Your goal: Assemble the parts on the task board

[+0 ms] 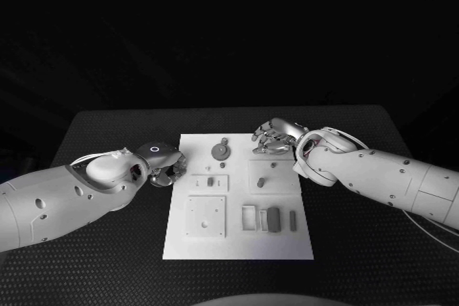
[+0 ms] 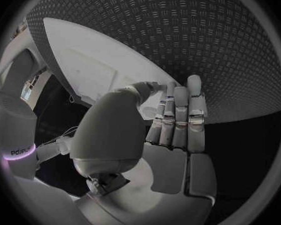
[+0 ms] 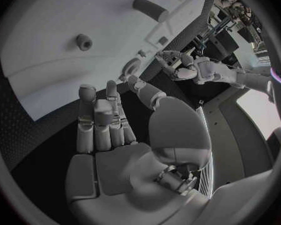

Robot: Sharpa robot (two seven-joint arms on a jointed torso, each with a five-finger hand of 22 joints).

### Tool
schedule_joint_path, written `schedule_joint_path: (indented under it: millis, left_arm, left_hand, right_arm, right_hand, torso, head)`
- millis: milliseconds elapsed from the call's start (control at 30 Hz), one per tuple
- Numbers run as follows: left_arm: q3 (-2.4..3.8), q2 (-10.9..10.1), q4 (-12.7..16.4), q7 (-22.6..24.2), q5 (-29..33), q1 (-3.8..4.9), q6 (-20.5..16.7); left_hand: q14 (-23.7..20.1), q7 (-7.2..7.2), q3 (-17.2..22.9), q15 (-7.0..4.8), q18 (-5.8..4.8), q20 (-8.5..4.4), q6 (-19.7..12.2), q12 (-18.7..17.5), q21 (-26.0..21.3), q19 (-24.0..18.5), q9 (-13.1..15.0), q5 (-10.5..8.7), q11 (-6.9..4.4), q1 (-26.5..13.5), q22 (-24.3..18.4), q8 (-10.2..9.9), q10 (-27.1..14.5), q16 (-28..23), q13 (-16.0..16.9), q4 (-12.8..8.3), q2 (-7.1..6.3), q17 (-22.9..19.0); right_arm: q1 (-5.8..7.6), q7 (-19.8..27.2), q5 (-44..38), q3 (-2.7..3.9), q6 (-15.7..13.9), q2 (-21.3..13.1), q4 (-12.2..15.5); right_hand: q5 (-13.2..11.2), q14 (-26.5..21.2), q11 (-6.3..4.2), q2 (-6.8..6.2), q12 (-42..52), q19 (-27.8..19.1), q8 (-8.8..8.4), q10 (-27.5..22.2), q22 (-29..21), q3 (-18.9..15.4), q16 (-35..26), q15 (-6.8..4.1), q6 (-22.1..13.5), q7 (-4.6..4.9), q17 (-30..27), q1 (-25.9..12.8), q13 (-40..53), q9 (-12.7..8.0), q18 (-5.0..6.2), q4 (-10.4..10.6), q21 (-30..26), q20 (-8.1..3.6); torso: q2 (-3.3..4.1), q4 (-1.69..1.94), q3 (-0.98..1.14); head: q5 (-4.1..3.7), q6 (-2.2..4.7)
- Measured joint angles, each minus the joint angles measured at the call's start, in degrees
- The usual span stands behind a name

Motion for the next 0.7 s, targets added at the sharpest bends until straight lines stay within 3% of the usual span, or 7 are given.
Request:
schedule_joint_path:
  millis: [700]
  left_arm:
    - [-0.01, 0.2, 0.0, 0.0, 0.2, 0.0, -0.2]
  left_hand:
    - [0.1, 0.31, 3.4, 0.1, 0.0, 0.21, -0.3, -0.4, 0.5, -0.2, -1.2, -0.21, 0.0, -3.1, 0.0, -0.4, 0.0, -0.2, 0.6, -2.3, 0.14, 0.2]
  right_arm:
    - [0.0, 0.0, 0.1, 0.0, 0.0, 0.0, 0.0]
  right_hand:
    - [0.0, 0.0, 0.13, 0.0, 0.0, 0.1, 0.0, 0.1, 0.0, 0.0, 0.0, 0.02, -0.1, 0.29, 0.0, 0.0, 0.0, 0.0, 0.0, 0.0, 0.0, -0.12]
  torso:
    - [-0.01, 0.01, 0.0]
  head:
    - [0.09, 0.34]
